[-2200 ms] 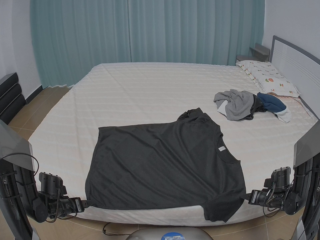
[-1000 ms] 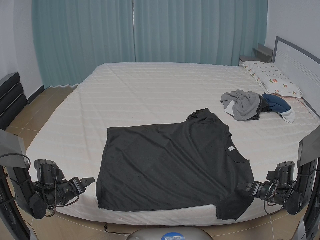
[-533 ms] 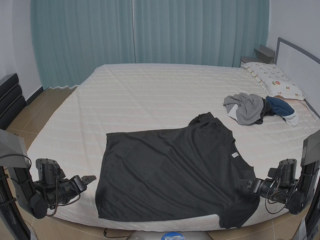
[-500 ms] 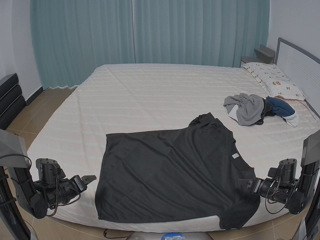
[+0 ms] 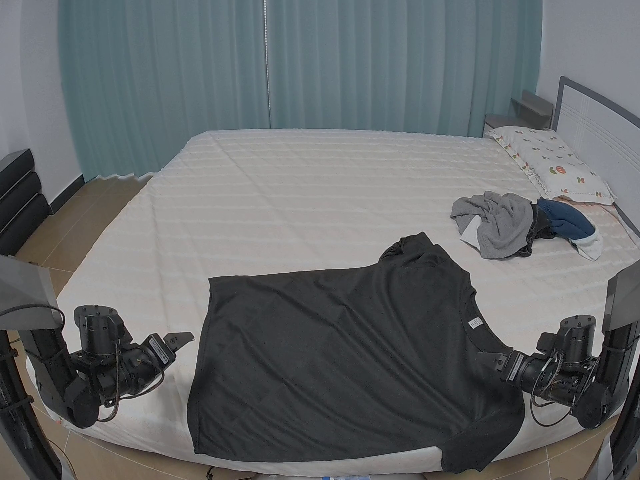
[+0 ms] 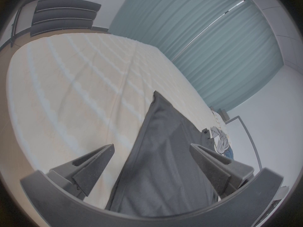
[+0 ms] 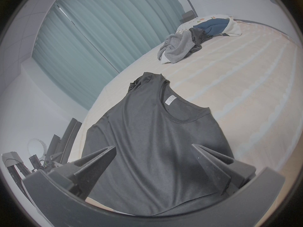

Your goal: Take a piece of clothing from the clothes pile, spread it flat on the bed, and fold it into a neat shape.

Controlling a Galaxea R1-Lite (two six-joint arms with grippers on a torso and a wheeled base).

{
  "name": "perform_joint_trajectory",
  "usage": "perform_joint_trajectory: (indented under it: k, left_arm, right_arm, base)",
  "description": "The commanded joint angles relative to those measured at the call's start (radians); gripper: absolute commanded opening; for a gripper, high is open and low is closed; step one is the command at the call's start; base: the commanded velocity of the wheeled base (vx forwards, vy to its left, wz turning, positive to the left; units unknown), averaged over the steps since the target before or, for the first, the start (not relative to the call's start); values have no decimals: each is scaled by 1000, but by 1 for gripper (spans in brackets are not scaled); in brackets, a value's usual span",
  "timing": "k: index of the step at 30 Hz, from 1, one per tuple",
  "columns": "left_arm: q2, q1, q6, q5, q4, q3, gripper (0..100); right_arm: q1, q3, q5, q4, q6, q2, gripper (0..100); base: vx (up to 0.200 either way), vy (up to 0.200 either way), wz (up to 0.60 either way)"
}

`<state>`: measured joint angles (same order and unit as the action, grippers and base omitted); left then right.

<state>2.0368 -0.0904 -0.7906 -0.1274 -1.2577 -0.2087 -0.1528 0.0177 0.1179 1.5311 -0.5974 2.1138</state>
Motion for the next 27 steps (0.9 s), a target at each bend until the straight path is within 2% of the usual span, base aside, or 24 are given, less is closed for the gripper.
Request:
perform_joint_trajectory:
  k: [1,2,4,6,7,8,9,10,13,14,19,22,27]
  left_arm:
    - [3,-3,-5,3,11,-93,100]
    - [28,5,-7,2,58,-175,100]
    - [36,5,-7,2,87,-210,100]
    - [63,6,-15,-3,215,-353,100]
    - [63,6,-15,-3,215,-353,100]
    - [112,6,-27,-3,310,-491,100]
    - [114,6,-27,-3,314,-494,100]
    - [174,5,-42,-4,388,-609,100]
    - [220,-3,-45,-3,431,-673,100]
    - [280,-5,-45,2,460,-768,100]
    - [407,8,-35,28,511,-985,100]
    - [447,12,-44,46,535,-1041,100]
    - [482,12,-38,54,532,-1058,100]
  right_arm:
    - [-22,-10,11,27,-36,5,100]
    - [-30,-8,13,34,-54,11,100]
    - [-30,-7,14,32,-61,11,100]
    - [-30,-5,22,32,-90,12,100]
    - [-30,-5,22,32,-90,12,100]
    - [-28,-4,54,34,-119,14,100]
    - [-28,-4,55,34,-120,14,100]
    - [-21,-4,91,34,-145,18,100]
    - [-11,-2,101,34,-153,26,100]
    - [10,10,103,34,-153,35,100]
    - [27,19,111,34,-156,64,100]
    - [30,24,112,34,-156,64,100]
    - [30,28,112,34,-156,66,100]
  base:
    - [0,0,0]
    - [0,0,0]
    - [0,0,0]
    - [0,0,0]
    - [0,0,0]
    - [0,0,0]
    - [0,0,0]
    - [0,0,0]
    - [0,0,0]
    - [0,0,0]
    - [0,0,0]
    - [0,0,0]
    - [0,0,0]
